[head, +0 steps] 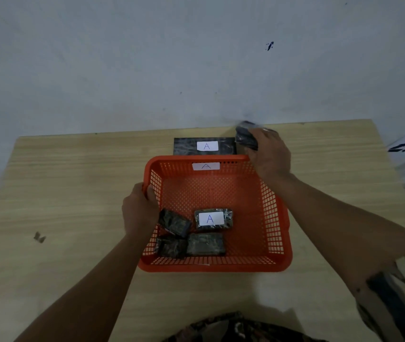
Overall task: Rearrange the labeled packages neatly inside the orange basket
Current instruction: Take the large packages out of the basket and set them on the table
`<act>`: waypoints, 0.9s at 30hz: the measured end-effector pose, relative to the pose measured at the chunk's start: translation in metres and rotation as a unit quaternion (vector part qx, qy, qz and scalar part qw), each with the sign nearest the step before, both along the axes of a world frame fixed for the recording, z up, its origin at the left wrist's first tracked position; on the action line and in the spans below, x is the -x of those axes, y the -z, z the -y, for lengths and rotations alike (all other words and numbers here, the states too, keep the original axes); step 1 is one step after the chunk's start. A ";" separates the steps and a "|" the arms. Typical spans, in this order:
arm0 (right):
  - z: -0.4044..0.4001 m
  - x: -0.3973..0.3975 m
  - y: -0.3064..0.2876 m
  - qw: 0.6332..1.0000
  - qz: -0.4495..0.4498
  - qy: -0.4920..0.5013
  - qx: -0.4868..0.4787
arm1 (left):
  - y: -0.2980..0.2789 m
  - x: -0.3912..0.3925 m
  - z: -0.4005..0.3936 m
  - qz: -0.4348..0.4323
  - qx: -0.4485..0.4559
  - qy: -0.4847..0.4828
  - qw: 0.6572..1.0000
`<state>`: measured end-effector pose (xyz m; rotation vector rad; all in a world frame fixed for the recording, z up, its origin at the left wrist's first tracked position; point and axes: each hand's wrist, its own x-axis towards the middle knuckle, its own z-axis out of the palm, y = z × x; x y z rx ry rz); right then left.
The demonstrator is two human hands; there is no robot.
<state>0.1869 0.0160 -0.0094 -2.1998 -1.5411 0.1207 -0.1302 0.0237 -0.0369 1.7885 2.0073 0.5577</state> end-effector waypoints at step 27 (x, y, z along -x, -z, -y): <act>0.018 -0.023 0.014 0.965 -0.187 0.139 0.118 | -0.003 -0.004 0.002 -0.013 0.018 -0.001 1.000</act>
